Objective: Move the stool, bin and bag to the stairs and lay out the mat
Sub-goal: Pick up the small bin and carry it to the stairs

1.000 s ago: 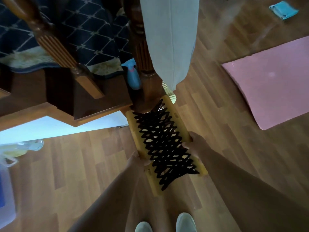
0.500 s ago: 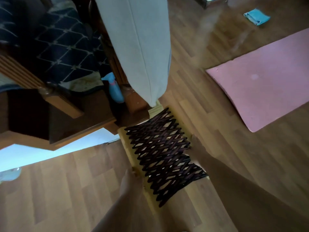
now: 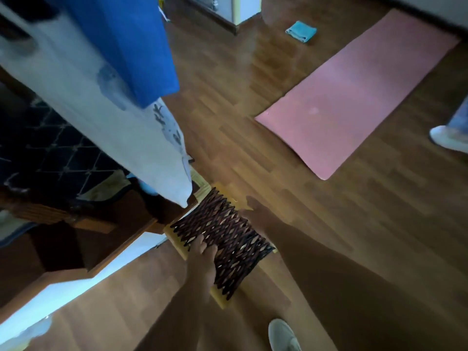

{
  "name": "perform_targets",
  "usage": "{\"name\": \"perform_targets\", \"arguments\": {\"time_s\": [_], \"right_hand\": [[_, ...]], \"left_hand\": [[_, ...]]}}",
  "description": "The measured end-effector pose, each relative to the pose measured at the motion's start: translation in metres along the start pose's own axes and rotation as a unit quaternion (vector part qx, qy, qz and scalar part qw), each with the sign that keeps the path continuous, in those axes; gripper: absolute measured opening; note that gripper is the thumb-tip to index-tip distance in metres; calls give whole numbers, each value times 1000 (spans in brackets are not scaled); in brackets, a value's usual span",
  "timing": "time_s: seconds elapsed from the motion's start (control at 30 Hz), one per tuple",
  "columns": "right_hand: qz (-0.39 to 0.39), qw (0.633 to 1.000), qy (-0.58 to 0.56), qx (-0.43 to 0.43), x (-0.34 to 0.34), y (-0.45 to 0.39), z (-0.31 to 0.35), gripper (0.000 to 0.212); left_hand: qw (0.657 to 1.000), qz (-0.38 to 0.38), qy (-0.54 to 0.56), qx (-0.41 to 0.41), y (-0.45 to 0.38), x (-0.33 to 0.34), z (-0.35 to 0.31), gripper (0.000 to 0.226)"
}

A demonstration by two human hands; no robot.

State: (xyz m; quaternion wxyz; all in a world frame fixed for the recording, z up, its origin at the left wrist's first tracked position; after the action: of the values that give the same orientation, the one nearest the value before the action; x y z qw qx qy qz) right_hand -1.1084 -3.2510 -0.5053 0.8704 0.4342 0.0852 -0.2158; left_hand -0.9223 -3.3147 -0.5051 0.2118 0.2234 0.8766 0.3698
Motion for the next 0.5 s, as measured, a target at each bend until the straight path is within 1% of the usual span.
{"name": "perform_targets", "arguments": {"time_s": [0.03, 0.1, 0.2, 0.33, 0.43, 0.5], "right_hand": [[-1, 1000, -17, -5, -7, 11, 11, 64], [-19, 999, -36, -11, -32, 40, 35, 64], [-50, 996, -77, -21, -73, 93, 69, 63], [-102, 987, -126, -15, -120, 167, 96, 55], [-142, 973, -181, -5, -144, 225, 98, 50], [-174, 965, -196, -8, -155, 260, 100, 53]], "left_hand": [[1000, 7, -6, 12, 8, 2, -12, 54], [999, 26, 25, 28, 24, 11, -49, 50], [997, 44, 58, 25, 61, 36, -109, 43], [993, 64, 54, 79, 131, 61, -181, 48], [987, 120, 68, 79, 184, 87, -205, 37], [983, 138, 85, 89, 224, 95, -218, 34]]}}
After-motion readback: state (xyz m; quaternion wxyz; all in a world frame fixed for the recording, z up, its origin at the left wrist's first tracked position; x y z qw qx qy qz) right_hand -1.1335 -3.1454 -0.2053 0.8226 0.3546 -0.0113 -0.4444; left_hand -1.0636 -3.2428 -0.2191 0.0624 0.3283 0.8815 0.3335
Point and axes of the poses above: each hand's wrist, its own y-axis away from the middle knuckle, its own x-axis out of the palm, z = x × y, the point moved 8 cm from there along -y, towards the middle knuckle, and after that the axes turned 10 degrees about y, right-handed, at the moved point
